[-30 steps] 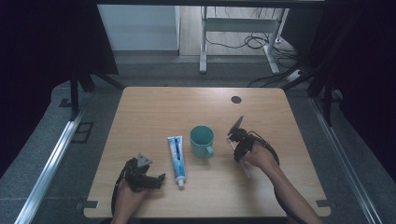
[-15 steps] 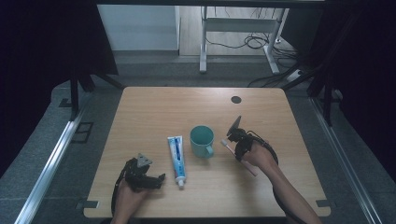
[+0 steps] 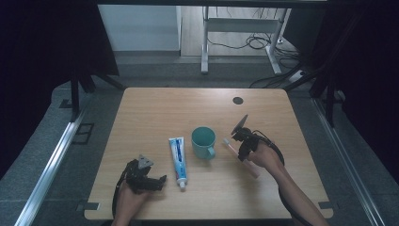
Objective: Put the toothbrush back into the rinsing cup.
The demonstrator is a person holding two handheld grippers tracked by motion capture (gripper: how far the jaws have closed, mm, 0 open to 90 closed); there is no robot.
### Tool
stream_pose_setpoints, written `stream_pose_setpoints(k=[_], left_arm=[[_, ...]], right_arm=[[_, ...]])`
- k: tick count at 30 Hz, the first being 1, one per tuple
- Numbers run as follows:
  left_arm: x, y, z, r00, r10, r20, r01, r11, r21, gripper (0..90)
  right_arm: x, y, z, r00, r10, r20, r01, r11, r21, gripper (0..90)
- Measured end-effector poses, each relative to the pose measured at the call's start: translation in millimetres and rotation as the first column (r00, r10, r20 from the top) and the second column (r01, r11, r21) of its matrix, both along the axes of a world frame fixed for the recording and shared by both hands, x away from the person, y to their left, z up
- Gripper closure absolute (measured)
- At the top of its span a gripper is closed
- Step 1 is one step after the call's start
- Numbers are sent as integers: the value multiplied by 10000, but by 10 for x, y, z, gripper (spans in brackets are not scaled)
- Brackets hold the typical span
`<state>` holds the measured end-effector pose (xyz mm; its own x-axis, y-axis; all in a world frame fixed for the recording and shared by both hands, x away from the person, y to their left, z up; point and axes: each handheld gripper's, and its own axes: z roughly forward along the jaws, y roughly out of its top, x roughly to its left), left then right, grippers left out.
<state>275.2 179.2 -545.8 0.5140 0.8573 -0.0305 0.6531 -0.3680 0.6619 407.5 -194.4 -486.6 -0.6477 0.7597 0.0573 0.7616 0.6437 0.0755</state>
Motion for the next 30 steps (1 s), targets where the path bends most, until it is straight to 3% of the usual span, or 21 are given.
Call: stream_pose_setpoints(k=[30], left_arm=[[3, 3, 1, 10000, -46, 22, 46, 10000, 35, 0]], right_arm=[[-134, -100, 391, 9931, 188, 1160, -318, 9934, 1106, 787]])
